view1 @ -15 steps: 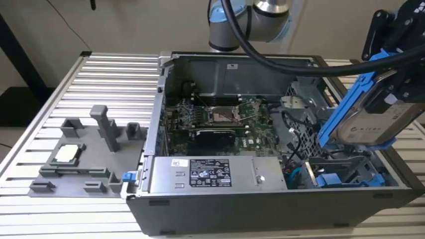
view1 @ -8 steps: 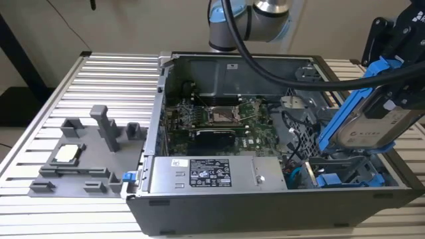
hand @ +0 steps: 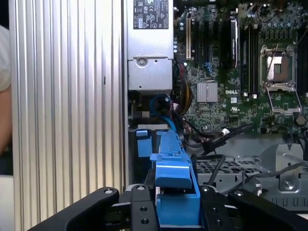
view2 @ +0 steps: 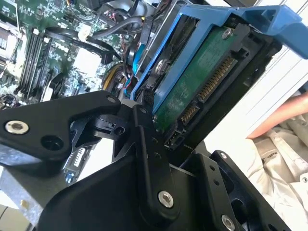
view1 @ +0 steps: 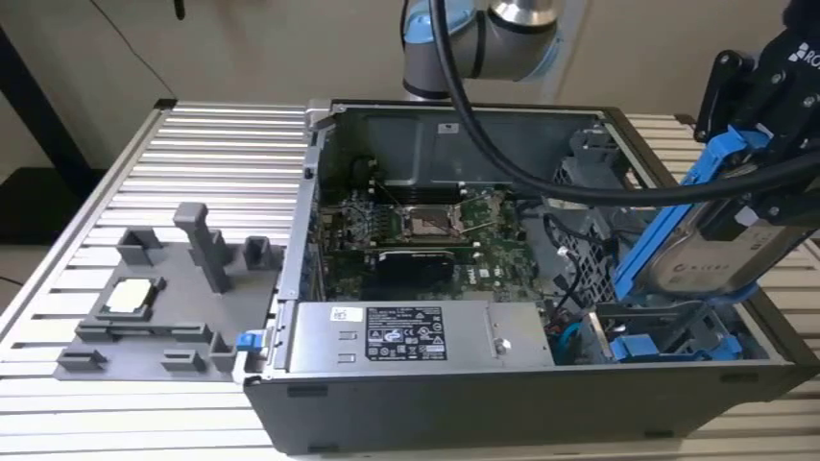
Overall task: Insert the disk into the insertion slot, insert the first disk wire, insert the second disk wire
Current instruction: 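Insert the disk into the insertion slot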
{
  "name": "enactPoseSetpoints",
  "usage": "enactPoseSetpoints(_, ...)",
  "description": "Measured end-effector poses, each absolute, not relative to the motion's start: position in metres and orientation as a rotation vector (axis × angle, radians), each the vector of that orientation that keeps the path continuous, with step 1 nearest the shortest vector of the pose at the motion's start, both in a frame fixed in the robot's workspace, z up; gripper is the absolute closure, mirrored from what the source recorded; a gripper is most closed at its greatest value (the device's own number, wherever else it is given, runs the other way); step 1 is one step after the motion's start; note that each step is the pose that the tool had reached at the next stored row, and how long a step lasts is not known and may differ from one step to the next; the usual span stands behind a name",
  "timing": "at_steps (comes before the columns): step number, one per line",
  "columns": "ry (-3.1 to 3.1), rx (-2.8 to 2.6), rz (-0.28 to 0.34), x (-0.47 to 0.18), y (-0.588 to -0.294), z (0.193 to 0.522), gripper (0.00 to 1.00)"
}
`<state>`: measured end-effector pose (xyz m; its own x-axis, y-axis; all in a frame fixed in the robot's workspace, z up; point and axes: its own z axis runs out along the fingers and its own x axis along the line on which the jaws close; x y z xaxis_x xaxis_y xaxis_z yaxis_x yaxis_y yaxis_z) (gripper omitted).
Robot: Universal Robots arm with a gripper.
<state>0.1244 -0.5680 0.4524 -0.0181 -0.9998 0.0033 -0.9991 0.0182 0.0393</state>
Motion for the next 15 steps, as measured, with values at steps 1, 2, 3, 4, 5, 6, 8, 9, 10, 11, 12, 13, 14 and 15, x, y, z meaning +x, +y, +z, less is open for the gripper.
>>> enactPoseSetpoints(1,-2.22,2.18,-0.04,0.125,-0.568,0.451,0.67)
enactPoseSetpoints(2,-2.22,2.18,-0.04,0.125,-0.568,0.45,0.67)
enactPoseSetpoints(3,-2.22,2.18,-0.04,0.125,-0.568,0.448,0.67)
enactPoseSetpoints(4,-2.22,2.18,-0.04,0.125,-0.569,0.447,0.67)
enactPoseSetpoints(5,-2.22,2.18,-0.04,0.126,-0.569,0.446,0.67)
enactPoseSetpoints(6,-2.22,2.18,-0.04,0.126,-0.569,0.444,0.67)
enactPoseSetpoints(8,-2.22,2.18,-0.04,0.126,-0.569,0.442,0.67)
enactPoseSetpoints(9,-2.22,2.18,-0.04,0.127,-0.569,0.44,0.67)
enactPoseSetpoints(10,-2.22,2.18,-0.04,0.127,-0.569,0.439,0.67)
enactPoseSetpoints(11,-2.22,2.18,-0.04,0.127,-0.57,0.438,0.67)
enactPoseSetpoints(12,-2.22,2.18,-0.04,0.127,-0.57,0.436,0.67)
enactPoseSetpoints(13,-2.22,2.18,-0.04,0.127,-0.57,0.435,0.67)
enactPoseSetpoints(14,-2.22,2.18,-0.04,0.128,-0.57,0.433,0.67)
enactPoseSetpoints(15,-2.22,2.18,-0.04,0.128,-0.57,0.432,0.67)
